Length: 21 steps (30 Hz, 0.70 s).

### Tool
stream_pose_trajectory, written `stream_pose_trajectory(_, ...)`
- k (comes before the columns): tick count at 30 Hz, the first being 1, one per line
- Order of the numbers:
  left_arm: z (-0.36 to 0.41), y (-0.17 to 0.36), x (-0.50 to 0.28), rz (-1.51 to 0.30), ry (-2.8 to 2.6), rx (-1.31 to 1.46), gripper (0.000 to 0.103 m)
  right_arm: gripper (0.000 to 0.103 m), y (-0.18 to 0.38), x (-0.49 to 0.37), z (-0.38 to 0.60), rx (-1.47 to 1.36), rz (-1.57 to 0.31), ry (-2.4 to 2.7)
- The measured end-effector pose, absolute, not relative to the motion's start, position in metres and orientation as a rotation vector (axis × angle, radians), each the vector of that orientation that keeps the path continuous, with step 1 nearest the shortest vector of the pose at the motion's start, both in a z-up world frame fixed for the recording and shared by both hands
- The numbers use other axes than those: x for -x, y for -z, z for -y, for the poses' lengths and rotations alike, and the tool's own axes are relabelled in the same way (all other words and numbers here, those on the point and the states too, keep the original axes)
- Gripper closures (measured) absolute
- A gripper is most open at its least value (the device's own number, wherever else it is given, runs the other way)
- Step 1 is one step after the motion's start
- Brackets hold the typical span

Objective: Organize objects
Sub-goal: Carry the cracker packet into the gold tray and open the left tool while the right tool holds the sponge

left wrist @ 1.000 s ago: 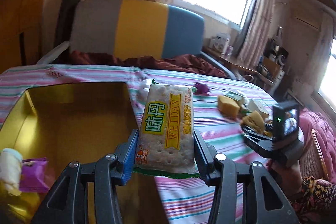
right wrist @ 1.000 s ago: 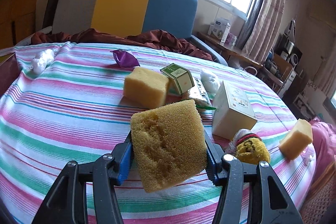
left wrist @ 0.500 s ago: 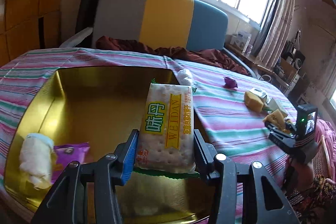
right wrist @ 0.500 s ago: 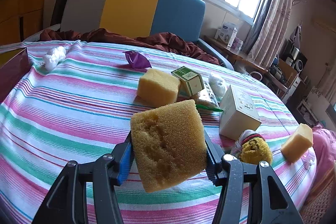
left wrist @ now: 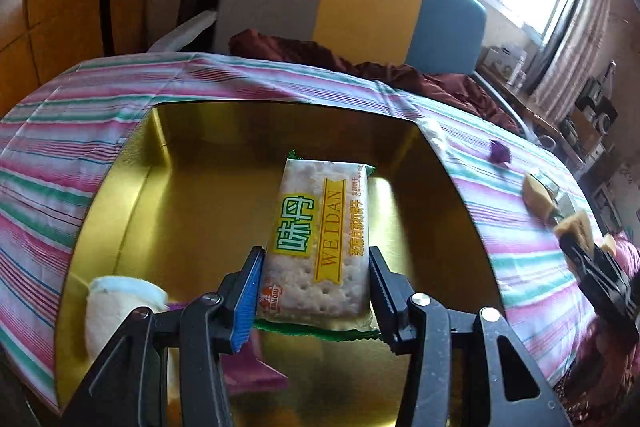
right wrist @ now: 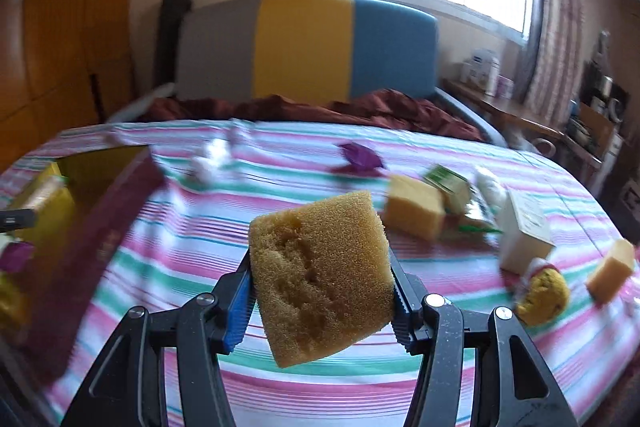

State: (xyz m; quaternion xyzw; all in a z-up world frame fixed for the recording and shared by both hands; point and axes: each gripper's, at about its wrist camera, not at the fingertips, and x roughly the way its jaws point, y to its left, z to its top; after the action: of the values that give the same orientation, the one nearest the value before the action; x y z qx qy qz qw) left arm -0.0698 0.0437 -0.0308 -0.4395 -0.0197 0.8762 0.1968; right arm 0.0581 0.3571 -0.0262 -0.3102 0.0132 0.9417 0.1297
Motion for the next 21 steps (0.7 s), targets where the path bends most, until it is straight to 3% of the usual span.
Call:
stream_pose_trajectory(13, -0.016, 0.044, 0.13, 0.018, -2.502, 1.434, 0.053, 0.045, -0.01, -0.052, -0.273, 0.927, -0.106, -3.001)
stream_pose_trajectory(21, 0.008, 0.047, 0.143, 0.181, -2.534, 1.516, 0.051, 0.045, -0.017, -0.052, -0.235, 0.963, -0.078, -3.099)
